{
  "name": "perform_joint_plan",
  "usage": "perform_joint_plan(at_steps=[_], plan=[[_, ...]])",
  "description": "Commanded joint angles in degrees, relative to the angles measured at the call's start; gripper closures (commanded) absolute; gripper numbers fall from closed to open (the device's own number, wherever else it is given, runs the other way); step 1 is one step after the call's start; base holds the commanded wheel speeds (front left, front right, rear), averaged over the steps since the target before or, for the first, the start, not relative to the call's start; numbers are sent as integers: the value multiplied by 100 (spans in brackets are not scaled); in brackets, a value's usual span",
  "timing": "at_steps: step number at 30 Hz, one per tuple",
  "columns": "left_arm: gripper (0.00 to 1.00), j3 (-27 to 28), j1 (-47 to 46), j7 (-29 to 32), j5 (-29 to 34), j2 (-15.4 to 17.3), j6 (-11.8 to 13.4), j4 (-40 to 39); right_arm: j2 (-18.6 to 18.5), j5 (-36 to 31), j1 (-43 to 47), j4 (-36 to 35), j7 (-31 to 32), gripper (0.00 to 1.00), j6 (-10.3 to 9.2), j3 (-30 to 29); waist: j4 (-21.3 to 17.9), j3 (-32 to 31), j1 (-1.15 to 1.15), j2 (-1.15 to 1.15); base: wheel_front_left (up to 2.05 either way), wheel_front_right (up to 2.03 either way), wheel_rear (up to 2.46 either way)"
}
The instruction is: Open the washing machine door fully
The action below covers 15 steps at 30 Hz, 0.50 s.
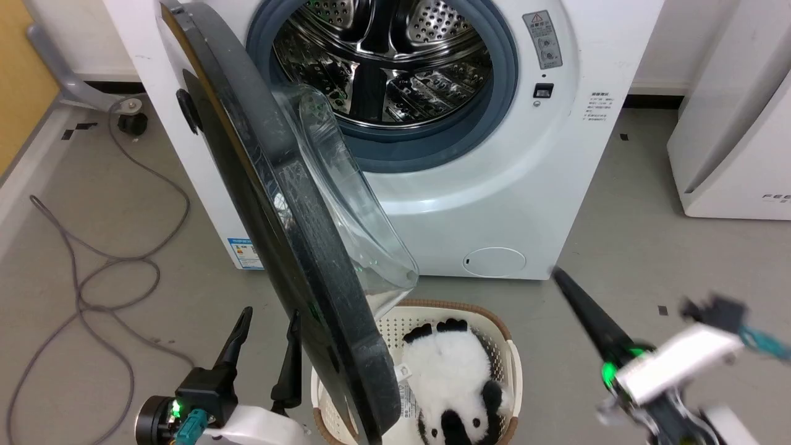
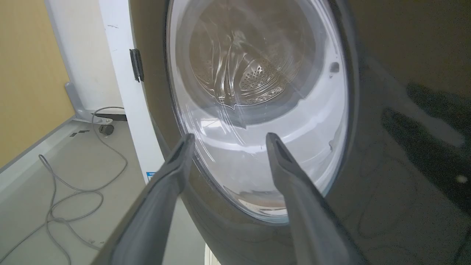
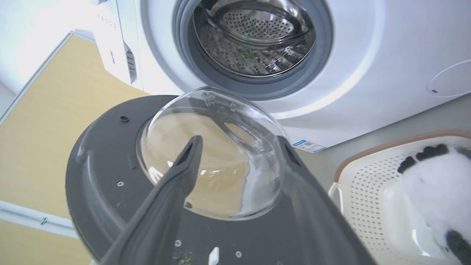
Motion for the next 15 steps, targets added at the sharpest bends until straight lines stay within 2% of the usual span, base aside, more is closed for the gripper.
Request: perform_joint_plan(at_steps=[1,4,9,12,15], plan=[[0,21,87,-30,24,5,-23,13,-83,-212,339,8,-307,0,7,-115,-19,-11,0,0,0,0,0],[0,43,115,-30,10,5,-7,31,-128,-661,743,214,-798,0,7,-276,-54,-23,0,0,0,0,0],[0,61,141,-30,-11,5,10,71,7,-1608,1129,642,-1482,0,7,-687,-106,-47,0,0,0,0,0],[0,80,152,-30,-13,5,20,79,133,-2644,1228,990,-1751,0,7,-1166,-128,-59,0,0,0,0,0],[0,95,176,-30,-15,5,37,73,431,-4014,1237,1265,-1866,0,7,-1913,-149,-73,0,0,0,0,0]])
